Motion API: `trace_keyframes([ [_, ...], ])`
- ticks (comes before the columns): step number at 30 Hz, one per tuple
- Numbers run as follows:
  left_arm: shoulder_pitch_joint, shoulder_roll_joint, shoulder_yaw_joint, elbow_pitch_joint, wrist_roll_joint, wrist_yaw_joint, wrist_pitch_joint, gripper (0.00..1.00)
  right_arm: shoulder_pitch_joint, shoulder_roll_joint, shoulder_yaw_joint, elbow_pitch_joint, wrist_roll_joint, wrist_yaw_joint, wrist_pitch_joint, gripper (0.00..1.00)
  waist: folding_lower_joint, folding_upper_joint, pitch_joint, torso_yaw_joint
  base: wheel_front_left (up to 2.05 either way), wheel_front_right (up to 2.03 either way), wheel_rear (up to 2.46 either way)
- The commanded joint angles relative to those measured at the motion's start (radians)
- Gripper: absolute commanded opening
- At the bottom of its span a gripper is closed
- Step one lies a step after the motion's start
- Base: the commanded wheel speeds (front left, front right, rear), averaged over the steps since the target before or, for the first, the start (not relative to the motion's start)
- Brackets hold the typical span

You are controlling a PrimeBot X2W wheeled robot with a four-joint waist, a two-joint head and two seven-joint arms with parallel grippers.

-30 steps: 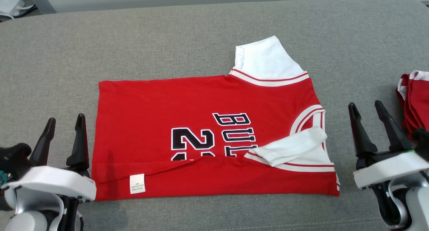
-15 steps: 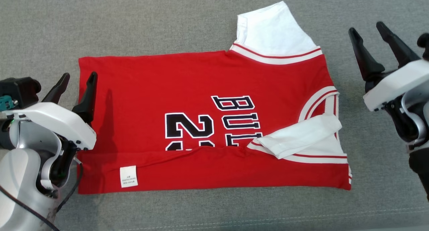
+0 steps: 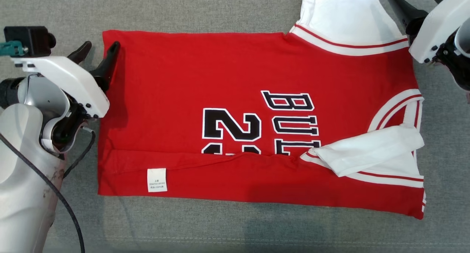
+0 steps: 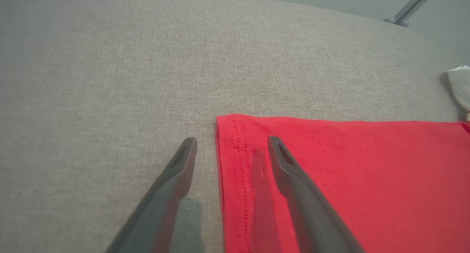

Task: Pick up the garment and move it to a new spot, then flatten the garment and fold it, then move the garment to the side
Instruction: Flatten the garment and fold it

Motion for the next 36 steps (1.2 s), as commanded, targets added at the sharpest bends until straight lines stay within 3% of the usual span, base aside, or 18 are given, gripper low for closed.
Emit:
trace_keyframes([
  [1,-0.063,0.041,0.023,0.008,-0.010,-0.024,0.017,1.00,-0.030,-0.017,0.034,-0.001,0.026,0.000,0.029,1.00,0.0000,0.0000,0.026,0.019,0.00,0.00,0.00],
  [18,-0.268,0.059,-0.058,0.169,-0.029,-0.090,0.155,1.00,-0.251,-0.069,0.248,0.083,0.199,0.000,0.181,1.00,0.0000,0.0000,0.077,0.042,0.00,0.00,0.00],
  [33,-0.317,0.061,-0.127,0.213,-0.058,-0.105,0.195,1.00,-0.330,-0.045,0.374,0.169,0.262,0.000,0.165,1.00,0.0000,0.0000,0.098,0.064,0.00,0.00,0.00],
  [34,-0.316,0.061,-0.131,0.213,-0.064,-0.106,0.196,1.00,-0.330,-0.042,0.379,0.174,0.270,0.000,0.161,0.94,0.0000,0.0000,0.098,0.064,0.00,0.00,0.00],
  [36,-0.313,0.061,-0.140,0.217,-0.077,-0.106,0.202,0.95,-0.330,-0.038,0.390,0.179,0.284,0.000,0.146,0.04,0.0000,0.0000,0.097,0.064,0.00,0.00,0.00],
])
